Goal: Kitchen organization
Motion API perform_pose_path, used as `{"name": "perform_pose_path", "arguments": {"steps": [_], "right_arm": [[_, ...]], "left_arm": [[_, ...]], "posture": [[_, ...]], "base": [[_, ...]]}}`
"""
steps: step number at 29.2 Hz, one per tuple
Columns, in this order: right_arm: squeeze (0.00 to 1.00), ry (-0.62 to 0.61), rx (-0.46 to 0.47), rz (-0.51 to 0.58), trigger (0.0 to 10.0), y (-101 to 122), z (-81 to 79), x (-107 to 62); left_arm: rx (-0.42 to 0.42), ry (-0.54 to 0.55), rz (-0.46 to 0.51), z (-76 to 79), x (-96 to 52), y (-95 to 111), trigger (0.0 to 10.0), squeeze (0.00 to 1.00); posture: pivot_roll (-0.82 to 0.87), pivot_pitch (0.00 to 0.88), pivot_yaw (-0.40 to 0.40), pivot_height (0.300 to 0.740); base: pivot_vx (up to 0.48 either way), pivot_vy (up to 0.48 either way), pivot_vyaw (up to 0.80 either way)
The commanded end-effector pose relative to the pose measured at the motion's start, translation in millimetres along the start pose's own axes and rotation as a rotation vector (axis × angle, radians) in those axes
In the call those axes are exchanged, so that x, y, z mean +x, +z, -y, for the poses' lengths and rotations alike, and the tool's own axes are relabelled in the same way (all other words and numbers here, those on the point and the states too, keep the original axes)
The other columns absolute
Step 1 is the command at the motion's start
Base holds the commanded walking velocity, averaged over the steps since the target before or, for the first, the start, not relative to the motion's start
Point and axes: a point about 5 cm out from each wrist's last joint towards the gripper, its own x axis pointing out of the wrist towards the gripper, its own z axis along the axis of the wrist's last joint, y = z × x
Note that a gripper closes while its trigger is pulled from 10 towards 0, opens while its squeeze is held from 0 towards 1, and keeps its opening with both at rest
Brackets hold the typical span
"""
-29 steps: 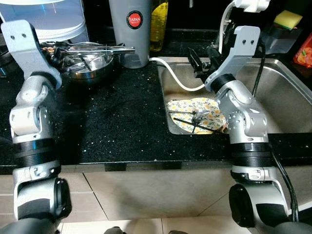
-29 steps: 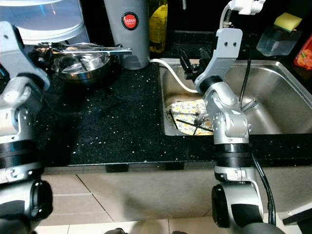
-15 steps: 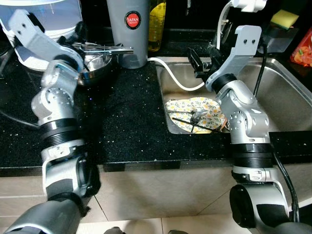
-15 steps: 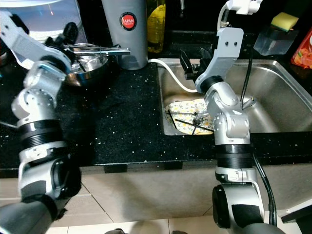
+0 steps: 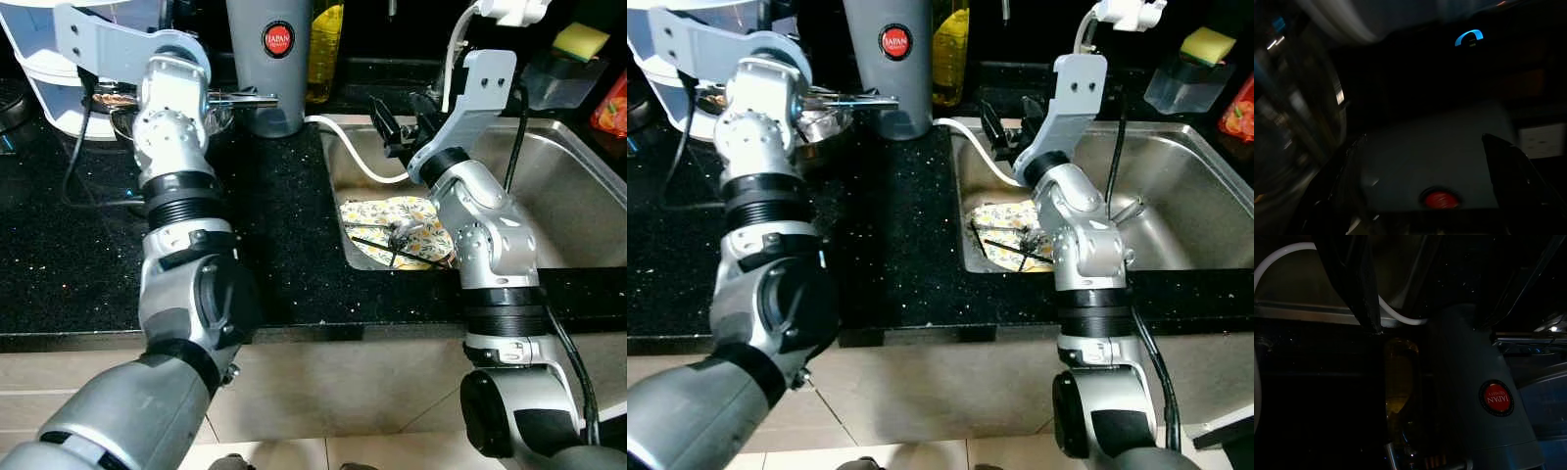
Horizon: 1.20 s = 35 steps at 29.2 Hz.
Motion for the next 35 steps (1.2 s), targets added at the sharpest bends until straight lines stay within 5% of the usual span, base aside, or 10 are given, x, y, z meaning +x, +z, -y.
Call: {"name": "perform_pose_path", "arguments": {"steps": [1,7,13,21,27,28,29,30,31,35], "right_arm": [[0.00,-0.008,-0.004,0.007,10.0,3.7,2.1,-1.1],[0.00,-0.013,-0.008,0.001,10.0,2.6,3.8,-1.8],[0.00,-0.008,-0.009,-0.001,10.0,2.3,3.0,-0.8],[0.00,-0.003,-0.009,0.000,10.0,3.0,2.1,-0.5],[0.00,-0.007,-0.009,0.001,10.0,3.4,2.7,-1.4],[0.00,-0.007,-0.010,0.002,10.0,3.7,2.9,-1.6],[0.00,-0.008,-0.010,0.003,10.0,3.9,3.1,-1.8],[0.00,-0.008,-0.010,0.003,10.0,3.9,3.1,-1.8],[0.00,-0.010,-0.011,0.004,10.0,4.3,3.6,-2.1],[0.00,-0.014,-0.013,0.007,10.0,5.1,4.8,-3.1]], "left_arm": [[-0.027,0.054,-0.028,-1.7,-0.6,-8.6,10.0,0.00],[-0.039,0.272,-0.023,-42.0,5.9,-10.6,10.0,0.00],[-0.050,0.331,0.035,-59.3,10.6,8.8,10.0,0.00],[-0.022,0.327,0.115,-71.1,17.7,41.4,10.0,0.00],[0.045,0.291,0.052,-76.3,24.3,47.5,10.0,0.00],[0.084,0.302,0.043,-79.9,25.3,47.8,8.5,0.00],[0.085,0.306,0.029,-83.5,26.2,47.6,5.3,0.00],[0.085,0.306,0.029,-83.5,26.2,47.6,5.3,0.00],[0.110,0.317,0.029,-88.0,26.8,48.5,0.9,0.00],[0.138,0.308,0.004,-93.0,28.0,45.4,0.0,0.00]], "posture": [[0.03,0.034,-0.038,0.740],[0.02,0.040,-0.044,0.740],[0.03,0.041,-0.048,0.740],[0.03,0.046,-0.057,0.740],[0.03,0.049,-0.055,0.740],[0.02,0.051,-0.052,0.740],[0.02,0.051,-0.052,0.740],[0.02,0.051,-0.052,0.740],[0.02,0.051,-0.050,0.740],[0.02,0.050,-0.049,0.740]], "base": [[0.000,0.000,0.00],[0.000,0.000,0.00],[0.000,0.000,0.00],[0.000,0.000,0.00],[0.000,0.000,0.00],[0.000,0.000,0.00],[0.000,0.000,0.00],[0.000,0.000,0.00],[0.000,0.000,0.00],[0.000,0.000,0.00]]}}
